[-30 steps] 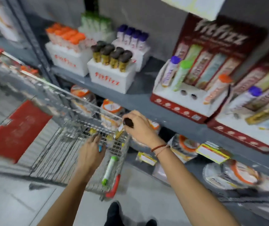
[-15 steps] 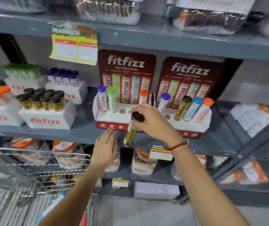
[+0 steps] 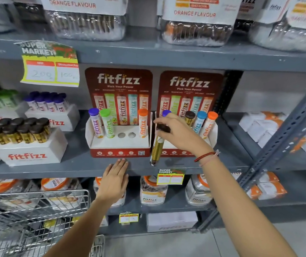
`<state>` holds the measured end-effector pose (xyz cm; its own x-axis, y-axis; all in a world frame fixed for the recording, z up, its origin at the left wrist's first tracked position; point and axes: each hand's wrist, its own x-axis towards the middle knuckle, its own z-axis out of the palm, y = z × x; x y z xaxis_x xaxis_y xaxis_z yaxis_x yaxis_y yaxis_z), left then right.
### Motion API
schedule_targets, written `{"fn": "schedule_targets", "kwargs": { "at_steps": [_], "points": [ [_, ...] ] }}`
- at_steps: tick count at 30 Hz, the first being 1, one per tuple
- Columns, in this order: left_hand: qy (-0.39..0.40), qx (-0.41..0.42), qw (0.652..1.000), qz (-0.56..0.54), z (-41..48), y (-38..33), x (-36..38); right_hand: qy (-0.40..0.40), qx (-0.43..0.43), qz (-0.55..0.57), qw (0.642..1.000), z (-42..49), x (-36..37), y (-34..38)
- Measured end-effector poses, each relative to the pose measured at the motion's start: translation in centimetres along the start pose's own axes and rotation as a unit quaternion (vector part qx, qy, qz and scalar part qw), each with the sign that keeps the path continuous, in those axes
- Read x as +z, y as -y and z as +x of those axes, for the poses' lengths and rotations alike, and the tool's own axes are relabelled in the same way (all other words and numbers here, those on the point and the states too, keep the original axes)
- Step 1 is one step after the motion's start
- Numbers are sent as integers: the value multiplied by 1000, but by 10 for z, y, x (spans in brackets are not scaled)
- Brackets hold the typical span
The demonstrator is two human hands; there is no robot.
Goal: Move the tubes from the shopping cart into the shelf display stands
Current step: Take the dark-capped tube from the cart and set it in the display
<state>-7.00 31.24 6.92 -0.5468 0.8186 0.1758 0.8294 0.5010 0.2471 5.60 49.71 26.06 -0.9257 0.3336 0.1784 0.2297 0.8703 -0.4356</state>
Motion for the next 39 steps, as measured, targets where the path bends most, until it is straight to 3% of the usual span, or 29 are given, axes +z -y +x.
{"fn": "schedule_targets", "kwargs": {
  "at_steps": [9, 12, 14, 21, 26, 33, 39],
  "points": [
    [-15, 36, 999, -24, 2, 20, 6, -24, -29, 2, 999, 41, 10, 18],
    [-20, 39, 999, -28, 1, 25, 4, -34, -27, 53, 998, 56, 12, 27],
    [-23, 40, 999, -27, -1, 29, 4, -24, -24, 78, 996, 65, 13, 32],
    [-37, 49, 997, -35, 0, 35, 4, 29, -41, -15, 999, 96, 15, 43],
    [-46, 55, 997, -34, 0, 35, 5, 42, -14, 21, 999, 116, 20, 47],
    [-36, 51, 998, -31, 0, 36, 8, -33, -1, -20, 999, 133, 32, 48],
    [-23, 58, 998, -16, 0, 40, 10, -47, 46, -28, 997, 142, 40, 48]
  ]
}}
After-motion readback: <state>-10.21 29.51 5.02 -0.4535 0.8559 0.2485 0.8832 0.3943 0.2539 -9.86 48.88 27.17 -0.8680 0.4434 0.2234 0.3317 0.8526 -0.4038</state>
